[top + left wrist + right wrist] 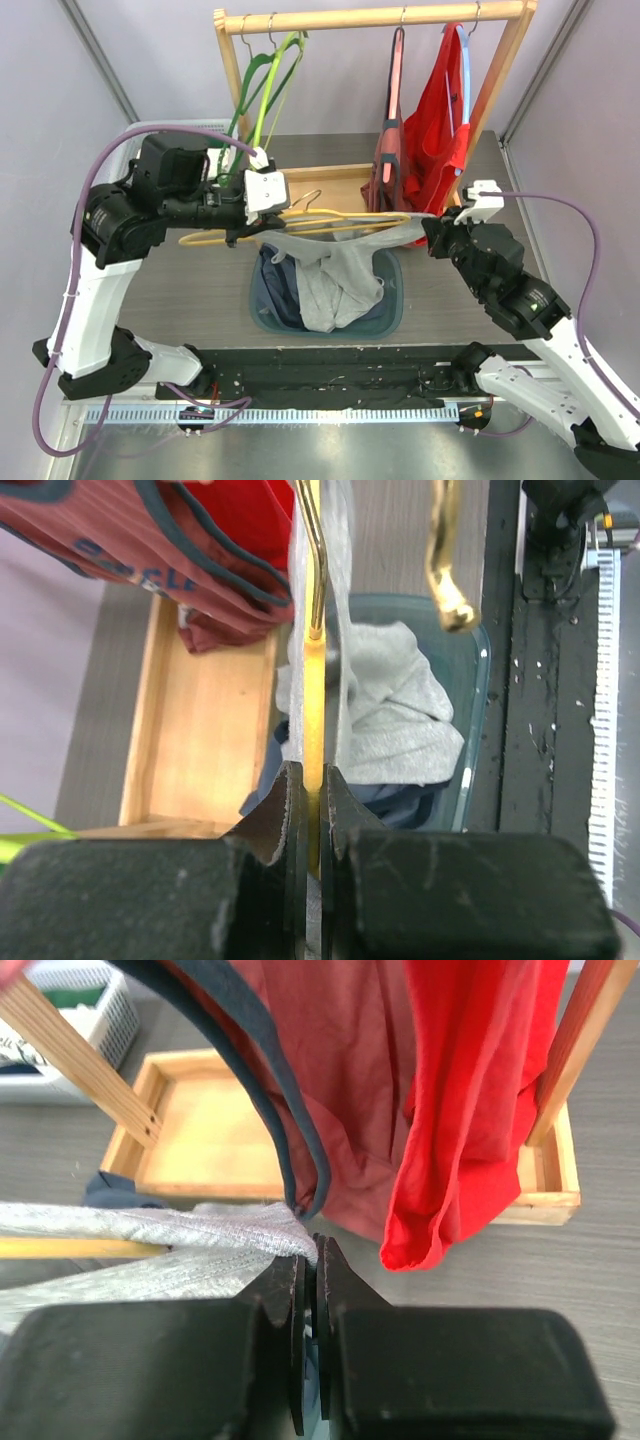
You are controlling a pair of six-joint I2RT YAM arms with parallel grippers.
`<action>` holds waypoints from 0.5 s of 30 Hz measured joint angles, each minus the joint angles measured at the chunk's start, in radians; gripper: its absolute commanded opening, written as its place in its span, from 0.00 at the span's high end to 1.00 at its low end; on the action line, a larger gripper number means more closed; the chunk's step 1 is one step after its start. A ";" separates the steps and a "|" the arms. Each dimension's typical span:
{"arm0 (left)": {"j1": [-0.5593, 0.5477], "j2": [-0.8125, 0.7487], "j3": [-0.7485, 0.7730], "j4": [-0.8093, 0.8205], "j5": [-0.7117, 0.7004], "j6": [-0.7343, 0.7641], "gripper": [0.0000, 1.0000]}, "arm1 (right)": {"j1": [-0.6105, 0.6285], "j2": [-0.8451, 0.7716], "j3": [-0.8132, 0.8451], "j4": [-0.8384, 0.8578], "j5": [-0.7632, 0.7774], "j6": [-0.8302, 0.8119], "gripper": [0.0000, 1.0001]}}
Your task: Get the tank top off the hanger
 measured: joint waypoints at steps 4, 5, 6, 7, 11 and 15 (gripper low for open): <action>0.000 0.005 0.066 0.001 0.010 -0.003 1.00 | 0.000 0.022 0.000 -0.009 -0.037 -0.003 0.92; 0.000 0.003 0.069 0.002 0.016 -0.003 1.00 | 0.000 0.027 0.000 -0.009 -0.057 -0.008 0.74; 0.000 0.001 0.069 0.001 0.020 -0.003 1.00 | 0.000 0.027 0.000 -0.008 -0.080 -0.016 0.64; 0.000 0.001 0.068 0.001 0.023 -0.003 1.00 | 0.000 0.024 0.000 -0.008 -0.108 -0.025 0.56; 0.000 0.014 0.046 -0.001 0.024 -0.003 1.00 | 0.000 -0.009 0.011 -0.015 -0.274 -0.100 0.30; 0.000 0.043 0.045 -0.002 0.032 -0.006 1.00 | -0.001 -0.020 0.085 -0.052 -0.466 -0.174 0.28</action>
